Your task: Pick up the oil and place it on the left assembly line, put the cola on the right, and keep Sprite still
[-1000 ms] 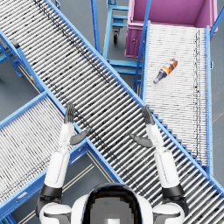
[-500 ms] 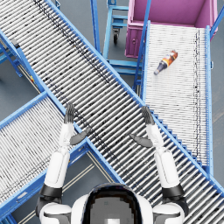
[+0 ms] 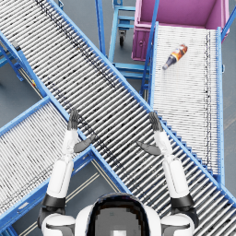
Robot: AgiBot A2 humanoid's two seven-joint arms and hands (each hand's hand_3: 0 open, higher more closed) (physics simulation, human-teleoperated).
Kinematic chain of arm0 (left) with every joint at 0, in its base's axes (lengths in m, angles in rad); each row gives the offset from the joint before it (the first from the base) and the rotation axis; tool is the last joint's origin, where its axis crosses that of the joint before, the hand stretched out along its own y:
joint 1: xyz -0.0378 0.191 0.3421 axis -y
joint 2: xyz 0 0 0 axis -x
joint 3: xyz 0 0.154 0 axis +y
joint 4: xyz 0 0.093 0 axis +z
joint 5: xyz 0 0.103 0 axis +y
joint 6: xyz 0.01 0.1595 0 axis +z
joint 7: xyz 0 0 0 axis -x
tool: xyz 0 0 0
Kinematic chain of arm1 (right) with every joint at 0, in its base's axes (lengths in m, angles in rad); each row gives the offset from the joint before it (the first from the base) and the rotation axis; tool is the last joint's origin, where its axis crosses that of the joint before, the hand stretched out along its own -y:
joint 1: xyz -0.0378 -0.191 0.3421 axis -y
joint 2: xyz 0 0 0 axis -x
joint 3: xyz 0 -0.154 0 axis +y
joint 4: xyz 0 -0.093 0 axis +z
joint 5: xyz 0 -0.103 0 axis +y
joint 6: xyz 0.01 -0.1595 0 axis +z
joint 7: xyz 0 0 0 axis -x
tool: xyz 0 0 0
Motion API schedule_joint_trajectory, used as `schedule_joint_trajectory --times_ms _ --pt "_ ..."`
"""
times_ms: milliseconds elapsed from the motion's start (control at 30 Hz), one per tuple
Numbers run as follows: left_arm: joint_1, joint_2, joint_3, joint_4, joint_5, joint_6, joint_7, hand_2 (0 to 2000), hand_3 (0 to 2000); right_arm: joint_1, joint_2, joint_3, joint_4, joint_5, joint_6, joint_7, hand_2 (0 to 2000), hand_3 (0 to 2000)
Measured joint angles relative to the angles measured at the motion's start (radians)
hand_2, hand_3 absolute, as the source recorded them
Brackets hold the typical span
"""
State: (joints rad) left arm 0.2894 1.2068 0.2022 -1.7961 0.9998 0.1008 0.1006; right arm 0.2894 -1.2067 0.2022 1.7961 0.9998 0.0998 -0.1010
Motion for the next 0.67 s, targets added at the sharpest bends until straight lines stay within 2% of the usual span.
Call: schedule_joint_trajectory --times_ms 667 --pt "0.000 0.000 0.000 0.000 0.000 0.000 0.000 0 0 0.000 0.000 0.000 0.000 0.000 0.000 0.000 0 0"
